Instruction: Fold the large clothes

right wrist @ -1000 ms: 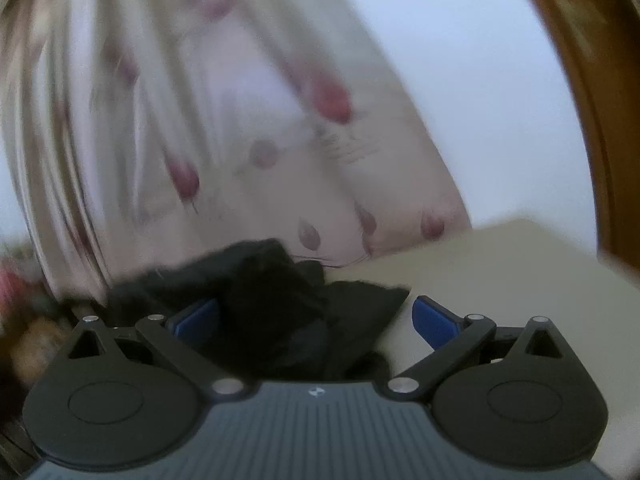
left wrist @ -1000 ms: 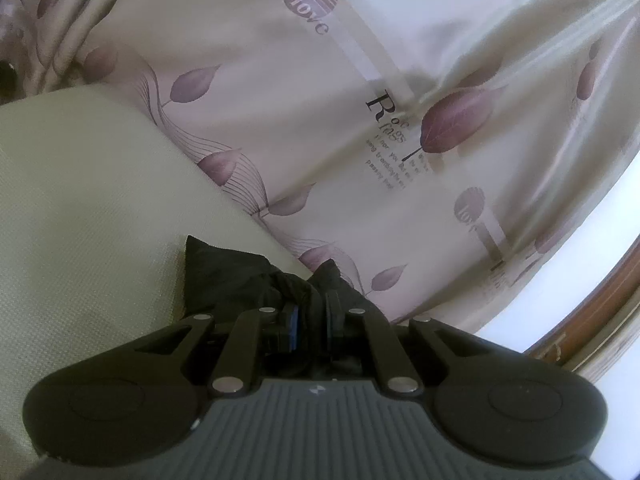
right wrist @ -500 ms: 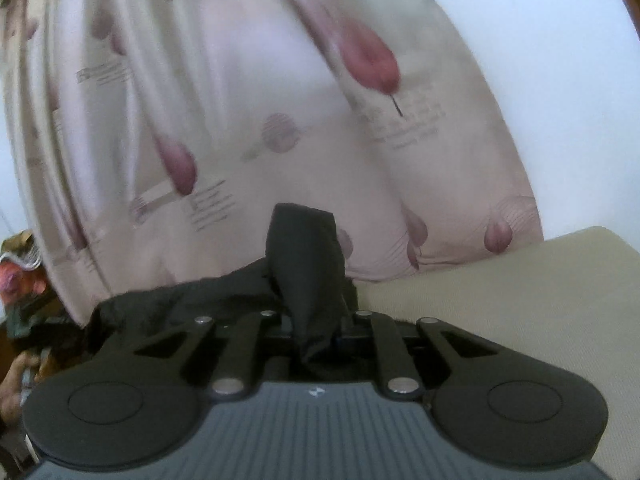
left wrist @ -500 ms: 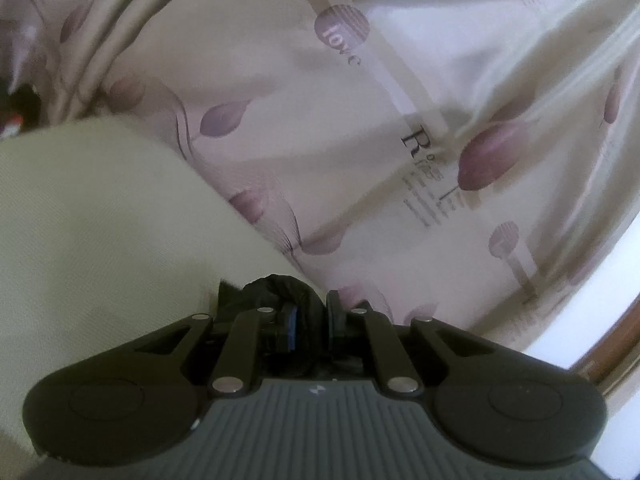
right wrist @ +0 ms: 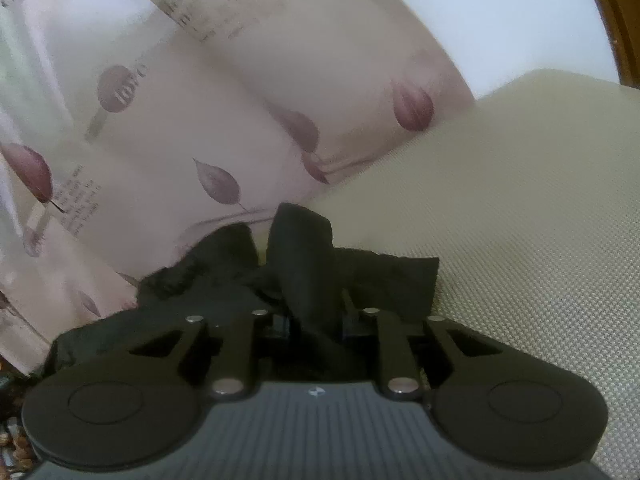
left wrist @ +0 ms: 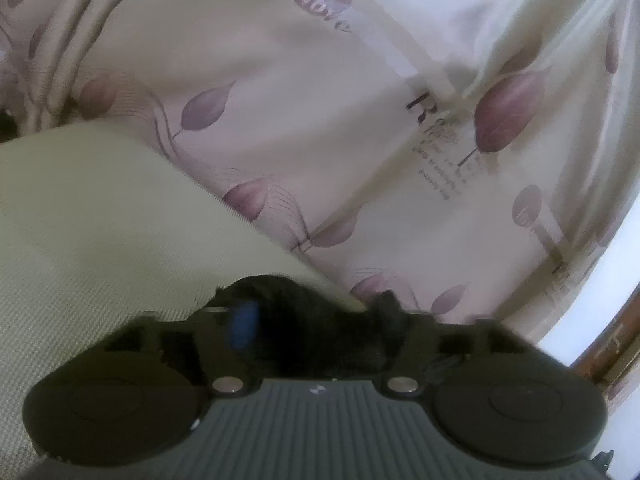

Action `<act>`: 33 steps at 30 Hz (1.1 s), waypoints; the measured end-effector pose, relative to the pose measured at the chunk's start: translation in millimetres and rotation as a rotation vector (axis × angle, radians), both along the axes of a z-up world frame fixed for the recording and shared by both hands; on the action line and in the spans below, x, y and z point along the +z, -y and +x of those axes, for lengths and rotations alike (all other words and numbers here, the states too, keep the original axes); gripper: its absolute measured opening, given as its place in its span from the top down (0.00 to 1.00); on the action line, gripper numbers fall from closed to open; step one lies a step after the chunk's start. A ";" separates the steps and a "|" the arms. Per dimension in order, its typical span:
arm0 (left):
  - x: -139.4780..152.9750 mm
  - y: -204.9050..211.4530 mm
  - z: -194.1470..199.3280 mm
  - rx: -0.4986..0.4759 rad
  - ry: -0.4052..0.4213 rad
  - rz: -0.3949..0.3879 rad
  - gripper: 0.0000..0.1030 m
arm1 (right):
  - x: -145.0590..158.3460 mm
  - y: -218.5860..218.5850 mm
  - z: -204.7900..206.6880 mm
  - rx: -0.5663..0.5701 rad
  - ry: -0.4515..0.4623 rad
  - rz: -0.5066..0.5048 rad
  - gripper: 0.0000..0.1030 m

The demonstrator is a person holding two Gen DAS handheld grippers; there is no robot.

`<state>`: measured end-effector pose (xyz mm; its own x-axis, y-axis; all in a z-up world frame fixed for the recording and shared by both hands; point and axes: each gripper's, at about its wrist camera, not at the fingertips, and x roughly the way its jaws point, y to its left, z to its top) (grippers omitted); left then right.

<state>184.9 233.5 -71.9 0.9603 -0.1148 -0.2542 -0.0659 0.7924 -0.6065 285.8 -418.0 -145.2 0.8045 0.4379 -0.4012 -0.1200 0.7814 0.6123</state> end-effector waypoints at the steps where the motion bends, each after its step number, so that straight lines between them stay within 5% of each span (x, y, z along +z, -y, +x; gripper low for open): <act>1: 4.4 1.7 -7.2 0.050 0.029 0.021 0.00 | -1.1 -1.4 3.0 -0.005 -0.008 -0.009 0.74; 4: 15.9 -0.5 -24.2 0.113 0.119 0.026 0.00 | -5.1 -0.6 6.4 -0.016 -0.024 0.001 0.70; 7: 27.6 1.0 -27.7 0.109 0.102 0.013 0.01 | -6.0 3.7 6.0 -0.045 -0.026 0.036 0.59; 12: 53.5 50.0 -26.3 -0.104 0.122 0.150 0.09 | 23.8 27.2 -26.6 -0.246 0.077 0.101 0.49; 14: 60.7 80.2 -15.8 -0.234 0.122 0.194 0.28 | 51.4 18.6 -44.5 -0.246 0.166 0.055 0.49; 19: 54.7 157.3 31.5 -0.446 0.046 0.272 0.48 | 107.5 -82.0 -42.6 0.119 0.257 -0.166 0.71; 23: 30.9 185.8 66.5 -0.510 0.003 0.354 0.58 | 91.4 -167.9 -12.0 0.353 0.172 -0.282 0.81; 27: -4.7 173.8 93.7 -0.492 -0.053 0.449 0.67 | 60.8 -204.5 9.1 0.422 0.101 -0.412 0.85; 29: -23.5 153.2 104.4 -0.464 -0.092 0.381 0.86 | 50.8 -193.5 19.6 0.382 0.072 -0.384 0.89; 33: -45.3 120.7 107.4 -0.425 -0.057 0.195 0.89 | 31.1 -162.2 27.1 0.327 0.059 -0.333 0.92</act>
<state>292.3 112.8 -117.2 0.8223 -0.4396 -0.3613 0.2601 0.8551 -0.4485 312.9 -255.8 -114.1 0.6715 0.5272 -0.5208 -0.4191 0.8498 0.3198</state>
